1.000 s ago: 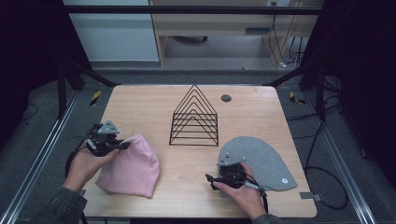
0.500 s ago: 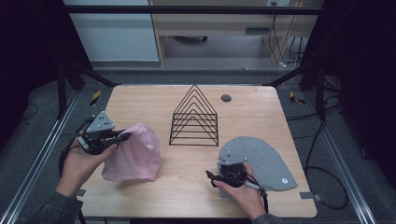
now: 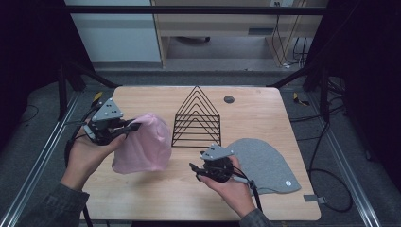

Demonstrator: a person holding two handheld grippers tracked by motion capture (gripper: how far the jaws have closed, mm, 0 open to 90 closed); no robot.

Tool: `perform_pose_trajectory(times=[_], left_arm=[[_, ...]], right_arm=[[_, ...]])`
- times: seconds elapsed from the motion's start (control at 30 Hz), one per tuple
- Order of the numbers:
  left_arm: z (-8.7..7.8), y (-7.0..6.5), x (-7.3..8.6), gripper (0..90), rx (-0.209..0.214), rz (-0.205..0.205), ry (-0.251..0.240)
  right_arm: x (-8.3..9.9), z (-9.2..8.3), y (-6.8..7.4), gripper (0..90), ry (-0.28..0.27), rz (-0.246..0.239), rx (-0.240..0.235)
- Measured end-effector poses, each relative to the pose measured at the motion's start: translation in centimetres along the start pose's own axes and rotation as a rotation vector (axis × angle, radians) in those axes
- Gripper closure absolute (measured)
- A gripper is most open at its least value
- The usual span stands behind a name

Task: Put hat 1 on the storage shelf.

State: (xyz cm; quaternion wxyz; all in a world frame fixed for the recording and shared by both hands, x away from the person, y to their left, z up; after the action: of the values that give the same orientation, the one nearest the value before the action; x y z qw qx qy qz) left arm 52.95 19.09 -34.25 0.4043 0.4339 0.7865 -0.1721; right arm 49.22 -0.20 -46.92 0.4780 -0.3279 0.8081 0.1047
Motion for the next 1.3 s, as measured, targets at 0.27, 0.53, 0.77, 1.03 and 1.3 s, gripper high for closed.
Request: perform_pose_trajectory(times=[0.27, 0.53, 0.77, 1.03, 1.3], left_arm=[[0.7, -1.5, -2.6, 83.0, 0.038, 0.022, -0.018], [1.5, -2.7, -3.4, 82.9, 0.076, 0.025, -0.024], [1.1, -2.2, -3.8, 82.5, 0.071, 0.022, -0.036], [1.8, -1.0, -6.2, 81.9, 0.095, 0.02, -0.064], [2.4, -0.3, -9.4, 81.5, 0.12, 0.001, -0.12]], right_arm=[[-4.0, 0.4, 2.3, 53.7, -0.043, -0.023, -0.032], [-6.3, 1.1, 1.8, 61.0, -0.051, 0.012, -0.028], [-8.0, -0.2, 1.3, 81.8, -0.062, 0.005, -0.081], [-11.4, -3.0, -1.9, 86.2, -0.084, 0.008, -0.15], [-13.4, -4.1, -5.7, 86.3, -0.074, 0.0, -0.096]])
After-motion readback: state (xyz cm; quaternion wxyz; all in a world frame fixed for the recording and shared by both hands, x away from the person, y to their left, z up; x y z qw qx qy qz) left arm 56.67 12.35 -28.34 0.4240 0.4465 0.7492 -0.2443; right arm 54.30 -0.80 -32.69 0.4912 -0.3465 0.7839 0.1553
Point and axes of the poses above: each handheld gripper's, and its own axes: z roughly forward along the jaws, x roughly out of its underside, y roughly to its left, the point moved 10 cm from there along z, roughly forward along the jaws, and after that the axes turned 10 degrees about x, right-handed, at the moved point
